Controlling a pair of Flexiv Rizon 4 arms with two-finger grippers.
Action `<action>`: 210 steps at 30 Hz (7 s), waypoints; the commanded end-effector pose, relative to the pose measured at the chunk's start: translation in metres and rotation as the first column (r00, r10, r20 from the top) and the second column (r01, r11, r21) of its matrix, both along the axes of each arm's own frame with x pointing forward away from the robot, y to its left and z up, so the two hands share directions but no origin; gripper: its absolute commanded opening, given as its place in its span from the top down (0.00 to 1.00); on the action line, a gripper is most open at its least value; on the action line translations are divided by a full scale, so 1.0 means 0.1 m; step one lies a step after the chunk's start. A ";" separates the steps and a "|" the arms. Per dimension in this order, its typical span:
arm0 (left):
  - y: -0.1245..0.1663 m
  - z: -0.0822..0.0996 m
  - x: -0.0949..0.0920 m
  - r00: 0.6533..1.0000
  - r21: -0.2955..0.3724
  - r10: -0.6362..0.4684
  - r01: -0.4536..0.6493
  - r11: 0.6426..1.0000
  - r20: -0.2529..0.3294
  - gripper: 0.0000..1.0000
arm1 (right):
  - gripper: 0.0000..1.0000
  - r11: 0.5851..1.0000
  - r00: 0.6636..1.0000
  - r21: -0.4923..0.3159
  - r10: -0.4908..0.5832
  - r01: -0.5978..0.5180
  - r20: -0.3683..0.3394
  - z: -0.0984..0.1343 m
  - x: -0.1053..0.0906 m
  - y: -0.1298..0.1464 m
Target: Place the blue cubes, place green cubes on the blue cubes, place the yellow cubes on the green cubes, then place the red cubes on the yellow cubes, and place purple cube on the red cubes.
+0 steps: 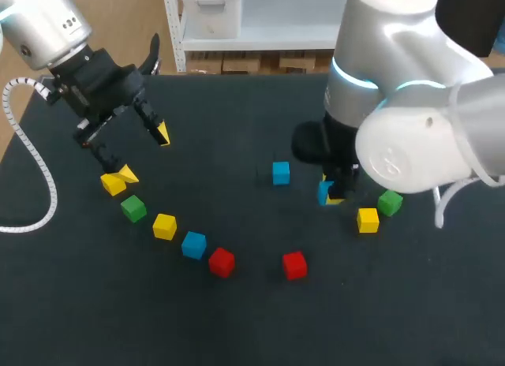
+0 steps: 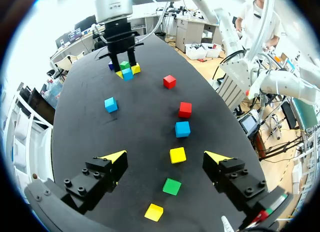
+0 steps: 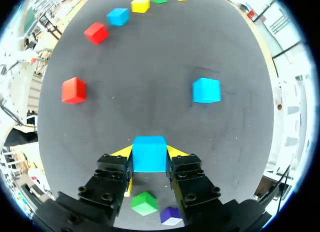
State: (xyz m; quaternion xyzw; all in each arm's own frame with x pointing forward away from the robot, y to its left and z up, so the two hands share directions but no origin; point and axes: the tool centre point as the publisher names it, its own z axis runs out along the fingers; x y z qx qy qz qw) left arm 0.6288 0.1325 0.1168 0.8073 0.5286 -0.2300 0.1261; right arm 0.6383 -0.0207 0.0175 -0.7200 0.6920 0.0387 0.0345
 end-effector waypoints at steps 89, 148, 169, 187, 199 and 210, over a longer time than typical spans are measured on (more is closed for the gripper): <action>0.06 0.00 0.39 0.972 -0.075 0.218 -0.212 0.974 0.089 0.00 | 1.00 0.999 0.999 -0.034 -0.022 0.023 0.025 -0.28 0.69 0.26; 0.06 0.00 0.39 0.972 -0.075 0.218 -0.212 0.974 0.089 0.00 | 0.78 0.999 0.999 -0.038 -0.025 0.026 0.025 -0.32 0.73 0.29; 0.06 0.00 0.39 0.972 -0.075 0.218 -0.212 0.974 0.089 0.00 | 0.35 0.999 0.999 -0.044 -0.030 0.031 0.028 -0.29 0.75 0.24; 0.06 0.00 0.39 0.972 -0.075 0.218 -0.212 0.974 0.089 0.00 | 0.00 0.994 0.996 0.073 -0.088 0.087 0.012 0.23 0.63 -0.17; 0.06 0.00 0.39 0.972 -0.075 0.218 -0.212 0.974 0.089 0.00 | 0.00 0.961 0.991 0.244 -0.133 0.133 -0.014 0.52 0.39 -0.54; 0.06 0.00 0.39 0.972 -0.075 0.218 -0.212 0.974 0.089 0.00 | 0.00 0.907 0.983 0.380 -0.168 0.182 -0.070 0.56 0.13 -0.91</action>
